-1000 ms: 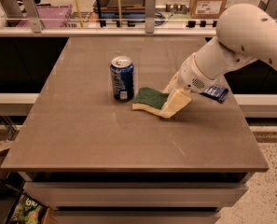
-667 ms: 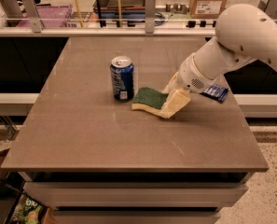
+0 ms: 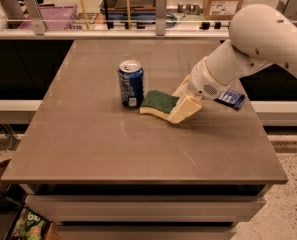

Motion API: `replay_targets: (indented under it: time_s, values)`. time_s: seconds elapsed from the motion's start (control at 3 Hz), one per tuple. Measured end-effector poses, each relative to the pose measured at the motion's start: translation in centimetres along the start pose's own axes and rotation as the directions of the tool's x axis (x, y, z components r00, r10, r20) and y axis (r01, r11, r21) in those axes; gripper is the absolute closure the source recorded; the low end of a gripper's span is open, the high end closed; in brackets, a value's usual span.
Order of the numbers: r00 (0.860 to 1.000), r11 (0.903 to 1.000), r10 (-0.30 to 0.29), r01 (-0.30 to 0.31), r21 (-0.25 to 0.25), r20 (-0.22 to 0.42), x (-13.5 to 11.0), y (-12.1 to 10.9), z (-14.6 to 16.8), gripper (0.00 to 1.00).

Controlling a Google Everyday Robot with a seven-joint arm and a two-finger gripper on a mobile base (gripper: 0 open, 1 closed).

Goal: Move sponge near pepsi can

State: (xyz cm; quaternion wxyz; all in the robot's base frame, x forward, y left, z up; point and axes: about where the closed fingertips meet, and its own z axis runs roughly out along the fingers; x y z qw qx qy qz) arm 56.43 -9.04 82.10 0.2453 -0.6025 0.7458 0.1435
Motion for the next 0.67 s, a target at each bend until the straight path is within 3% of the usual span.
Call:
replay_targets:
  time_s: [0.33,0.67]
  values:
    - [1.000,1.0000,0.000,0.000,0.000,0.000,0.00,0.00,0.00,0.00]
    - [1.000,1.0000,0.000,0.000,0.000,0.000,-0.01,0.01,0.01,0.00]
